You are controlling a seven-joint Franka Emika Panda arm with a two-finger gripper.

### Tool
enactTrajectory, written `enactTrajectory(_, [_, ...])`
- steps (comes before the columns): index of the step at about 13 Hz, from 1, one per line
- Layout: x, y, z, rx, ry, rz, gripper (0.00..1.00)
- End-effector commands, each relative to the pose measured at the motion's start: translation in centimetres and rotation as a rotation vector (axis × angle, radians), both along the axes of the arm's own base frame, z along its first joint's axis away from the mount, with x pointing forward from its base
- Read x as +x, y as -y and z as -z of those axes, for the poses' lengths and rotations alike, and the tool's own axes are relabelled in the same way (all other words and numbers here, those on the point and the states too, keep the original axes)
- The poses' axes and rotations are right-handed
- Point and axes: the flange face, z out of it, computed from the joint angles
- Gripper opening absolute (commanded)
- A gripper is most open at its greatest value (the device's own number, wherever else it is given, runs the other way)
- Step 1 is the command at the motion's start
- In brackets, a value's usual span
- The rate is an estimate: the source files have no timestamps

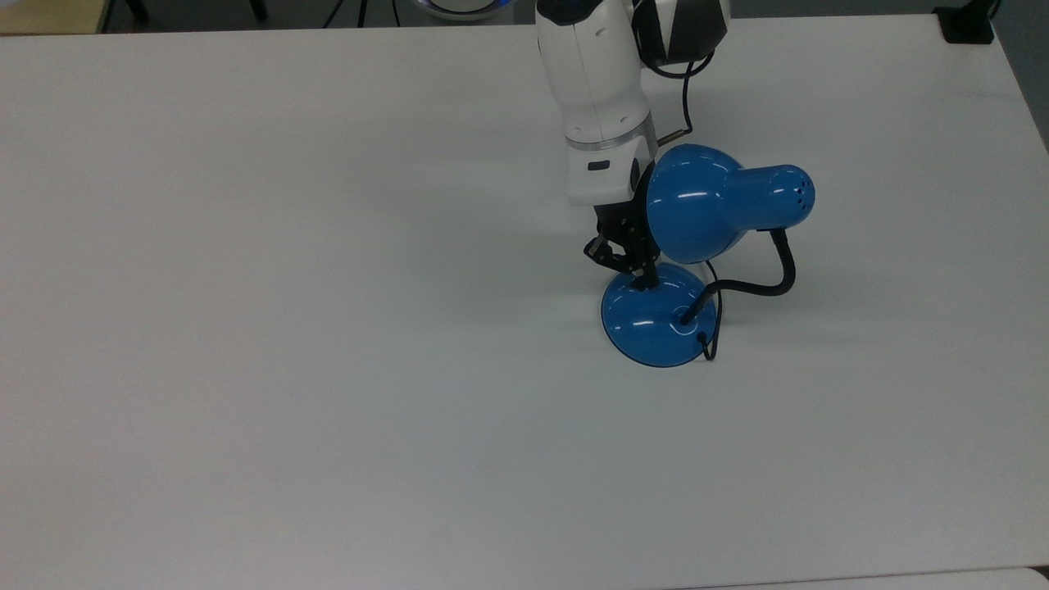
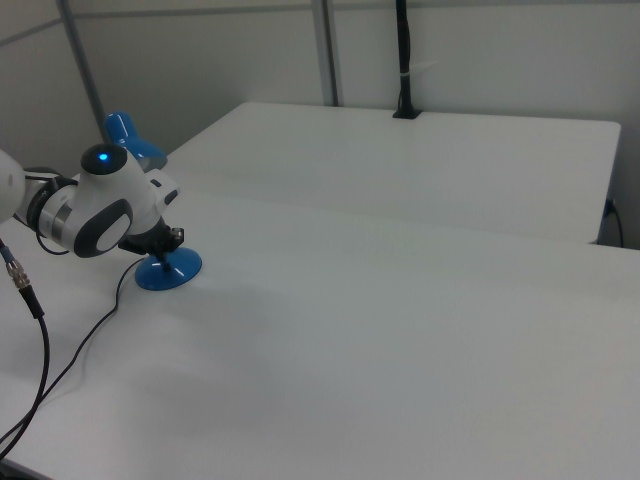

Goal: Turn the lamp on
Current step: 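Lower the gripper onto the switch on the lamp base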

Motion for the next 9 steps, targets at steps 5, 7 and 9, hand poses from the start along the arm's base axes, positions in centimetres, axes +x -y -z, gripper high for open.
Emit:
enactTrajectory(5, [0.19, -0.58, 0.11, -0.025, 0.031, -0.041, 0.00])
enactTrajectory(7, [0.14, -0.47, 0.27, -0.027, 0.027, -0.040, 0.00])
enactTrajectory(9, [0.26, -0.41, 0.41, -0.029, 0.027, -0.041, 0.00])
